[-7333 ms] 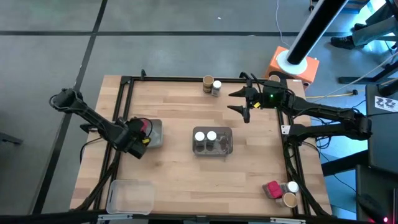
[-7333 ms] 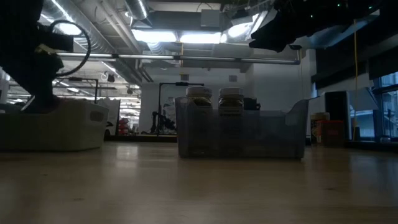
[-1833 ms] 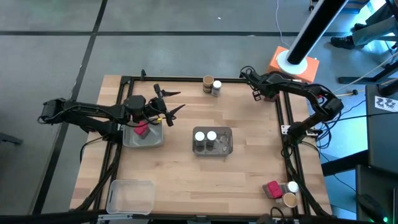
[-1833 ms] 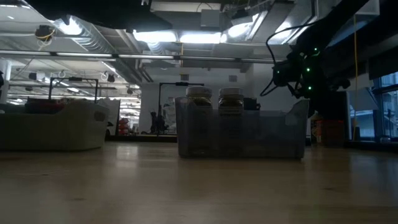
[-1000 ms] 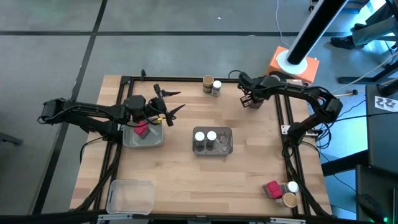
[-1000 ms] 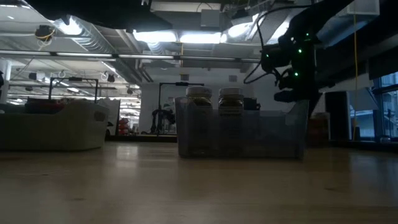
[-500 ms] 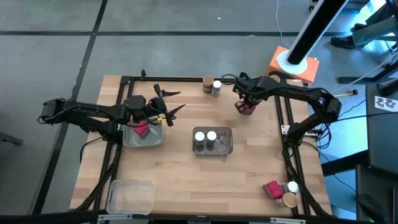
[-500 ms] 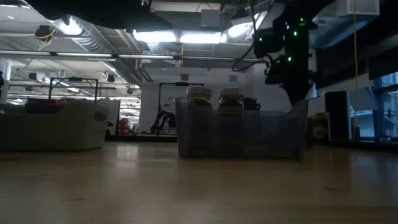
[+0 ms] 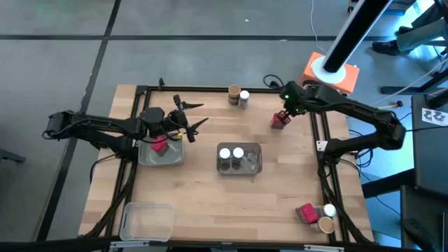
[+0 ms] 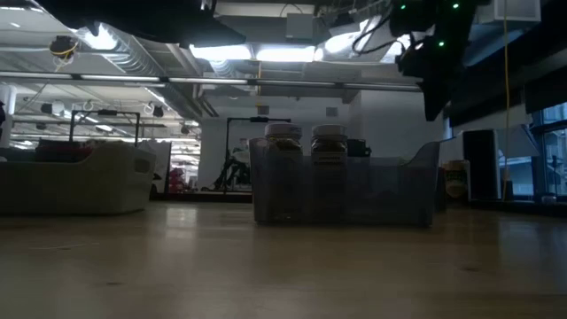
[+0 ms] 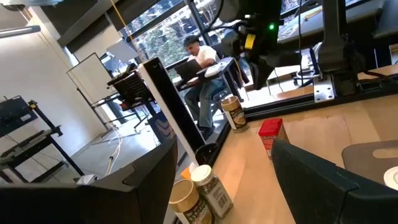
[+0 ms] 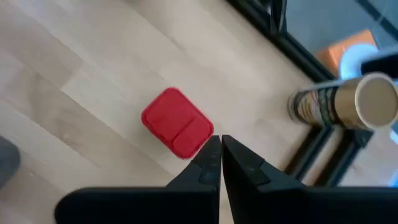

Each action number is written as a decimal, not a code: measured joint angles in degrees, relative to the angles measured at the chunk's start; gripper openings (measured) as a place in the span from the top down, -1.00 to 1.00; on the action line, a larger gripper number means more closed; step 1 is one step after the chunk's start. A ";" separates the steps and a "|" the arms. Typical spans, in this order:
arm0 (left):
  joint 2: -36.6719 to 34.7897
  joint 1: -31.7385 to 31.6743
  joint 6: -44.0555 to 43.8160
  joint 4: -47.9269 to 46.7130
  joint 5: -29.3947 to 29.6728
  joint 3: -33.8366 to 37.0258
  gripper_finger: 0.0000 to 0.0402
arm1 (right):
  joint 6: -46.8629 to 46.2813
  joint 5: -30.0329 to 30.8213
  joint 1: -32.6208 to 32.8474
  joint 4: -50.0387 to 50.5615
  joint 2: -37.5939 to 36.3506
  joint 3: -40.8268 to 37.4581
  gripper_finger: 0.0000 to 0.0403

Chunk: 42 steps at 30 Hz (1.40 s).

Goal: Sort spices by type
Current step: Put the top red seasoning can into the gray bin

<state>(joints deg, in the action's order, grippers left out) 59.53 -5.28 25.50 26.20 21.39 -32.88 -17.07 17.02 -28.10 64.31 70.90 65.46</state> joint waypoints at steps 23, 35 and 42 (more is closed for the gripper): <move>0.00 -0.09 0.04 0.17 0.00 0.00 -0.25 | 9.89 2.71 -0.04 -25.51 -7.28 -20.97 0.90; 0.00 -0.11 0.02 -0.34 0.00 0.00 -0.25 | 9.80 -2.36 -0.04 -25.20 -7.28 -20.97 -0.10; 0.00 -0.13 0.02 -0.42 0.00 0.00 -0.25 | 9.91 2.27 -0.04 -25.14 -7.28 -20.97 -0.70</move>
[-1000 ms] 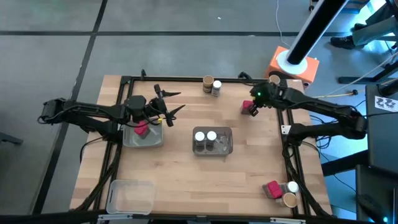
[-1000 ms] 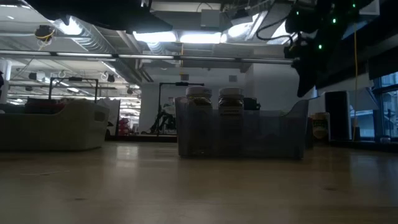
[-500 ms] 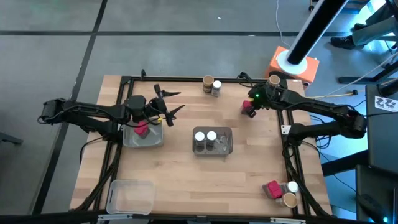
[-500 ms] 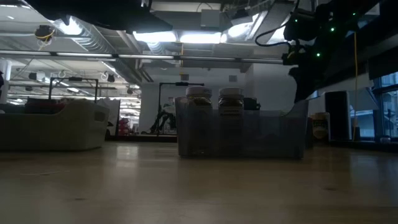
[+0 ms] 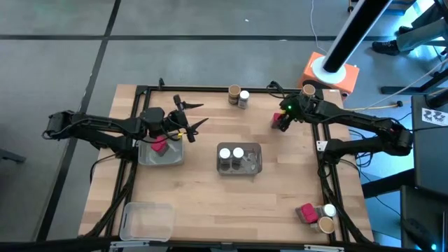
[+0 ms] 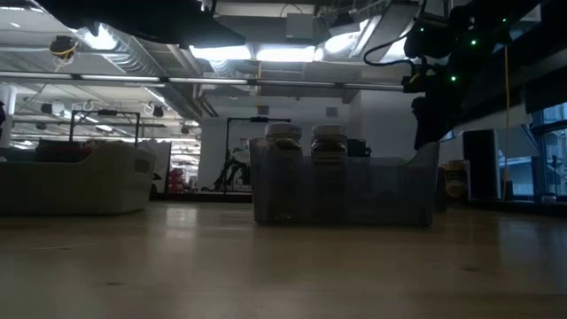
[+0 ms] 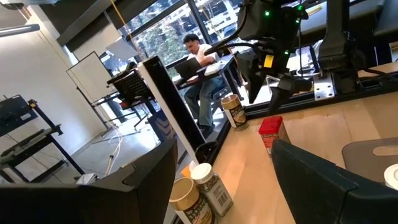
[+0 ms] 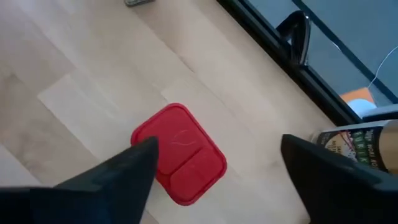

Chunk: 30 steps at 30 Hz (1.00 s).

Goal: Sort spices by type
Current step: Put the top red seasoning can into the gray bin

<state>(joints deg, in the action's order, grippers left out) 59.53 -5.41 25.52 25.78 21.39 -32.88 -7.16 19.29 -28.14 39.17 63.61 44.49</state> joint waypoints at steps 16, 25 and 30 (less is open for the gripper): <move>0.00 0.00 -0.02 -0.85 0.00 0.00 -0.25 | 12.76 -7.26 0.00 0.48 0.00 -1.59 -0.74; 0.00 0.00 -0.02 -0.81 0.00 0.00 -0.25 | 15.16 -6.69 0.00 -3.53 0.00 -5.49 -0.67; 0.00 0.00 -0.02 -0.79 0.00 0.00 -0.25 | 15.39 -4.35 0.00 -6.91 0.00 -8.09 -0.67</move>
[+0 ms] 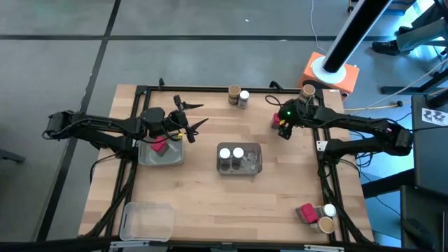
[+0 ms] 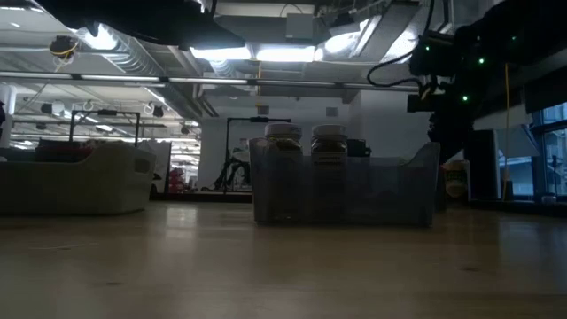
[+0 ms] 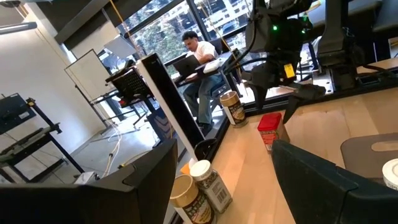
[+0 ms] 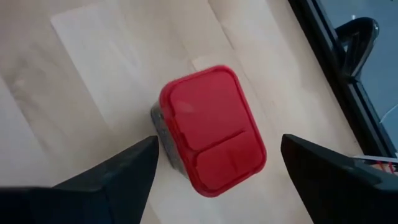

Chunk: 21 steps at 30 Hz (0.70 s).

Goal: Sort spices by type
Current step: Put the top red seasoning can into the gray bin

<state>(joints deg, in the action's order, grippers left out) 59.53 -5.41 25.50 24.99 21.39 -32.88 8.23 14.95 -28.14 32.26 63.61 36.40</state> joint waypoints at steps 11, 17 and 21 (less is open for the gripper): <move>0.00 0.00 0.02 0.09 0.00 0.00 -0.25 | 1.09 -0.55 0.00 -7.34 0.01 -4.70 -0.67; 0.00 0.00 0.02 0.09 0.00 0.00 -0.25 | 1.03 -1.04 0.00 -9.65 1.98 -5.97 -0.67; 0.00 0.01 0.02 0.37 0.00 0.00 -0.25 | 1.00 -1.06 0.00 -10.19 4.70 -6.01 -0.67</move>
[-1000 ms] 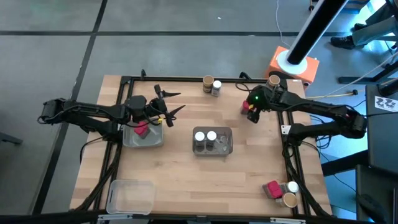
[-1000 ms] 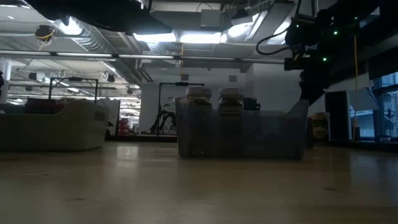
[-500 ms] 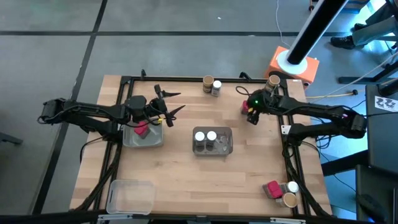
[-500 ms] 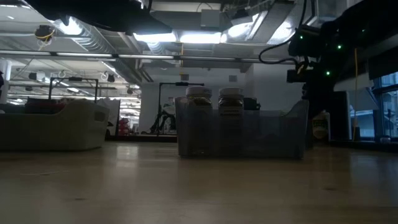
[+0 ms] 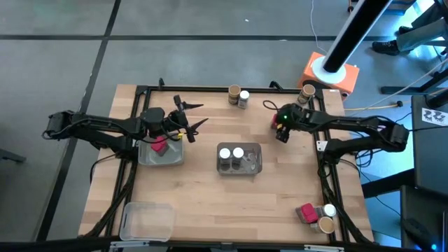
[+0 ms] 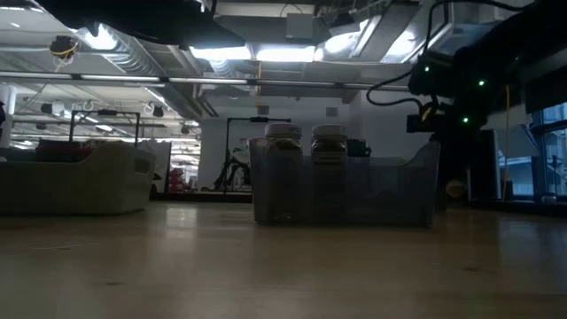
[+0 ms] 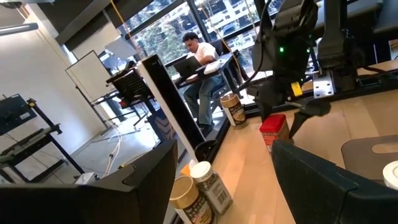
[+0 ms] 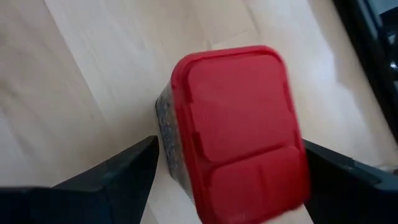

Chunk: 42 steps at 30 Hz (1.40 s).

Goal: Sort spices by type
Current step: Put the top red seasoning can into the gray bin

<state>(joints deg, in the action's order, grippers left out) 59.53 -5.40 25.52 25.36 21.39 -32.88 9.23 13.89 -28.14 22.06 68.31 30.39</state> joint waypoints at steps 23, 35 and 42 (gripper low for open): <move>0.00 0.01 0.02 -0.21 0.00 0.02 -0.25 | -4.65 -4.63 0.07 -1.08 2.69 4.50 0.01; 0.31 0.01 -2.95 0.61 0.00 0.01 -0.25 | -6.03 -7.96 4.87 -1.37 2.67 12.64 0.01; 0.31 0.01 -5.26 0.61 0.00 0.02 -0.25 | -6.27 -7.97 12.86 -3.06 2.67 17.77 0.01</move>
<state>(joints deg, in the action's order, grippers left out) 59.83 -5.39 20.26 25.98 21.39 -32.86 2.97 5.91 -15.28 19.00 70.98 48.16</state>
